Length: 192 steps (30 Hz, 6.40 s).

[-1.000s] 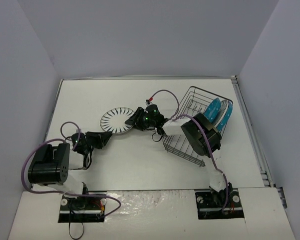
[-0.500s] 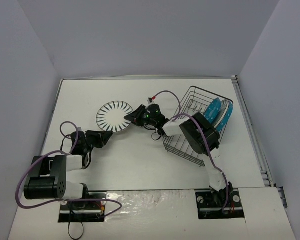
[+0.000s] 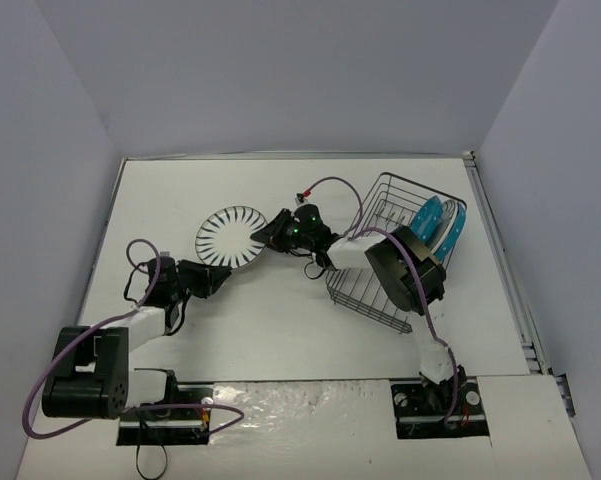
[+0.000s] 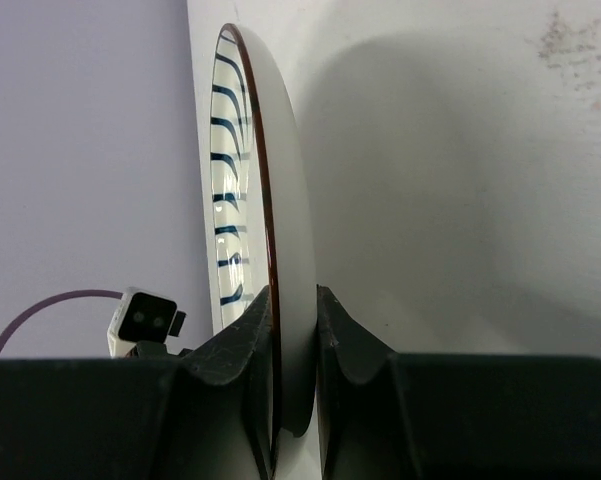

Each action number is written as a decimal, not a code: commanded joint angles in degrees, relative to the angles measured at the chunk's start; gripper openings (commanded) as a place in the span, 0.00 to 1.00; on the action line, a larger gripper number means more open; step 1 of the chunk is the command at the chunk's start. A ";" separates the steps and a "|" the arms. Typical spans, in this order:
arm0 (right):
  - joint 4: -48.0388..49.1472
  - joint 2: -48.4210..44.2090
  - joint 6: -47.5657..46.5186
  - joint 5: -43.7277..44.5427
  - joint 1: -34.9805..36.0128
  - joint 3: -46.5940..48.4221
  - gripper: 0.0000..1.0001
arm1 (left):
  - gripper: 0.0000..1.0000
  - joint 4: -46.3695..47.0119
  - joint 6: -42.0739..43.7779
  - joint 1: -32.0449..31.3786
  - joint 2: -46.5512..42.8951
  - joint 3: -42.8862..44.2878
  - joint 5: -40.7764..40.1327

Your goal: Load the plates into the dish rack

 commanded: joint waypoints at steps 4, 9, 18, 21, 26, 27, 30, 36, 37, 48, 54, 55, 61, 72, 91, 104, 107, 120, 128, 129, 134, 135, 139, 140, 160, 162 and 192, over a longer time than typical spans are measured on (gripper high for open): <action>-12.60 -17.73 -16.72 8.16 2.14 6.88 0.00 | 0.29 -19.32 20.41 -1.28 -12.96 14.05 0.92; -18.09 -23.10 -19.35 10.75 2.36 7.80 0.00 | 0.44 -22.58 22.41 -1.15 -16.21 16.59 0.92; -32.34 -34.38 -24.86 29.90 2.15 9.80 0.00 | 0.50 -42.85 34.60 -0.77 -23.38 28.25 -6.13; -37.30 -38.46 -26.84 35.62 2.07 11.61 0.00 | 0.52 -47.70 37.82 -0.50 -24.54 31.93 -8.48; -45.16 -43.64 -29.16 45.33 2.00 15.47 0.00 | 0.56 -48.74 38.37 -0.34 -24.46 32.26 -9.47; -47.00 -44.43 -29.46 47.73 2.04 16.23 0.00 | 0.56 -48.33 38.22 -0.26 -24.05 31.89 -9.40; -51.05 -46.98 -29.78 56.61 2.16 16.81 0.00 | 0.56 -46.23 37.52 -0.27 -22.90 30.37 -8.55; -55.84 -50.56 -29.86 73.95 2.21 15.19 0.00 | 0.57 -43.74 37.49 -0.22 -21.24 28.51 -8.02; -56.55 -50.88 -29.98 75.66 2.17 14.99 0.00 | 0.57 -43.62 37.72 -0.22 -21.00 28.47 -7.98; -62.93 -48.59 -28.21 88.68 -1.05 12.63 0.00 | 0.57 -40.47 37.29 -0.05 -18.15 27.24 -6.17; -63.08 -47.44 -25.53 86.91 -6.87 9.01 0.00 | 0.57 -40.48 37.84 0.19 -17.35 27.20 -5.69; -63.08 -47.20 -25.28 86.57 -7.60 8.66 0.00 | 0.57 -40.31 37.81 0.26 -17.17 27.10 -5.51; -63.17 -45.05 -24.05 85.70 -10.02 7.25 0.00 | 0.57 -39.03 37.35 0.30 -16.30 26.30 -4.91; -63.05 -41.42 -23.63 84.20 -11.38 6.02 0.00 | 0.57 -38.67 37.35 0.39 -15.62 26.07 -4.76; -61.89 -39.55 -23.52 82.18 -11.88 2.67 0.00 | 0.57 -38.23 37.31 0.44 -14.78 25.81 -4.39; -59.39 -36.75 -23.91 80.02 -12.54 1.77 0.00 | 0.57 -38.10 37.44 0.83 -14.60 25.36 -3.92; -59.24 -35.59 -23.91 79.49 -12.69 1.93 0.00 | 0.57 -38.17 37.44 0.91 -14.60 25.28 -3.84; -58.41 -30.34 -23.03 76.92 -13.90 1.81 0.00 | 0.57 -38.06 37.40 1.18 -14.17 25.33 -3.42; -57.59 -29.65 -22.98 75.72 -14.29 1.02 0.00 | 0.57 -38.49 37.44 1.18 -14.12 25.45 -3.83; -57.52 -29.65 -23.03 75.60 -14.27 0.88 0.00 | 0.57 -38.53 37.39 1.18 -14.08 25.43 -3.85; -56.86 -30.46 -22.34 74.45 -13.95 -1.13 0.00 | 0.57 -38.36 37.13 1.18 -13.99 25.28 -3.88; -56.71 -30.63 -22.21 74.36 -13.85 -1.55 0.00 | 0.57 -38.38 37.09 1.21 -13.97 25.30 -3.83; -56.49 -30.89 -22.03 73.92 -13.90 -2.43 0.01 | 0.57 -38.66 37.17 1.18 -14.03 25.45 -3.78; -56.47 -31.18 -21.89 73.83 -13.85 -2.65 0.02 | 0.57 -38.73 37.17 1.18 -14.10 25.45 -3.83; -56.99 -33.70 -20.74 74.61 -9.19 -4.03 0.31 | 0.57 -40.21 37.26 1.18 -15.87 25.42 -3.88; -57.40 -34.30 -20.75 74.92 -8.92 -4.08 0.33 | 0.57 -40.38 37.26 1.18 -15.93 25.37 -3.83; -52.44 -55.93 -41.29 49.45 -6.82 8.56 0.88 | 0.72 -45.52 45.31 -1.81 -11.79 41.35 -1.60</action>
